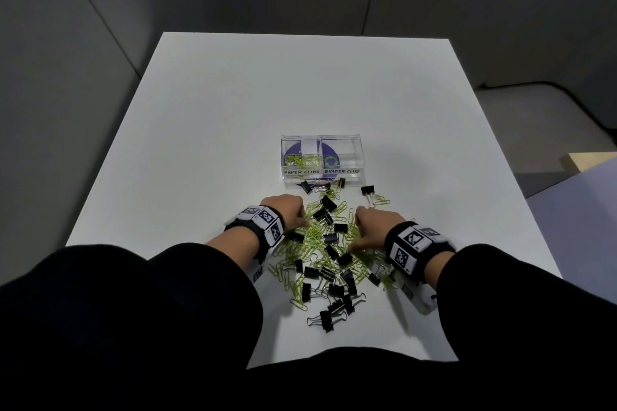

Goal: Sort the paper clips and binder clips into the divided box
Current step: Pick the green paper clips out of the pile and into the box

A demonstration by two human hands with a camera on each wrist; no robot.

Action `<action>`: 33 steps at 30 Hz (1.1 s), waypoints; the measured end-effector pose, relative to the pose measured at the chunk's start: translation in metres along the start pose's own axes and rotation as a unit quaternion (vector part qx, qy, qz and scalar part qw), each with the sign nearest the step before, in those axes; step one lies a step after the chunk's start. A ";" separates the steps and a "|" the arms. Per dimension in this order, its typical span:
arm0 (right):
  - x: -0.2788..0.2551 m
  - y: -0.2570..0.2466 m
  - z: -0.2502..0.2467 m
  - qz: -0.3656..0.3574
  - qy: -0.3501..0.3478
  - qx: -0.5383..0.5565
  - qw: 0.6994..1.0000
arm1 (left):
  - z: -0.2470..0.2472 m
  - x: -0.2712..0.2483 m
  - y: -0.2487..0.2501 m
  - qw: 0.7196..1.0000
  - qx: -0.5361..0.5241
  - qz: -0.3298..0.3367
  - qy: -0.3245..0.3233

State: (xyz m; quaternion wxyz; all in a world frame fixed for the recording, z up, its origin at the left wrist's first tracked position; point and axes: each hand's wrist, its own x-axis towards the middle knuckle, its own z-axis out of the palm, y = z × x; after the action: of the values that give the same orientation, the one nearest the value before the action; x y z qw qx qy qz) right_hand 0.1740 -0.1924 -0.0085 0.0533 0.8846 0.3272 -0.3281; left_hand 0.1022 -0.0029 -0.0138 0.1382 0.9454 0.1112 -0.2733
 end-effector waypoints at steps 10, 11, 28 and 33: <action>-0.010 -0.005 0.008 -0.014 0.067 -0.010 0.998 | 0.008 -0.008 0.005 0.997 -0.069 0.002 0.021; -0.011 -0.005 0.009 -0.014 0.074 -0.006 0.997 | 0.008 -0.008 0.006 0.997 -0.074 0.002 0.020; -0.014 0.009 0.011 -0.025 0.077 0.083 0.993 | 0.000 -0.030 -0.001 0.997 -0.075 0.009 -0.001; -0.024 -0.001 -0.024 -0.044 0.076 0.094 0.992 | -0.016 -0.040 -0.013 0.998 -0.059 0.022 0.010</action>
State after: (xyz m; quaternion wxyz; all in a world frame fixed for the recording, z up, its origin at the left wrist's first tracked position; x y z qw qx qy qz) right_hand 0.1732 -0.1968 0.0251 -0.0692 0.8928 0.3363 -0.2915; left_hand 0.0735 0.0086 0.0181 0.1986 0.9405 0.1080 -0.2537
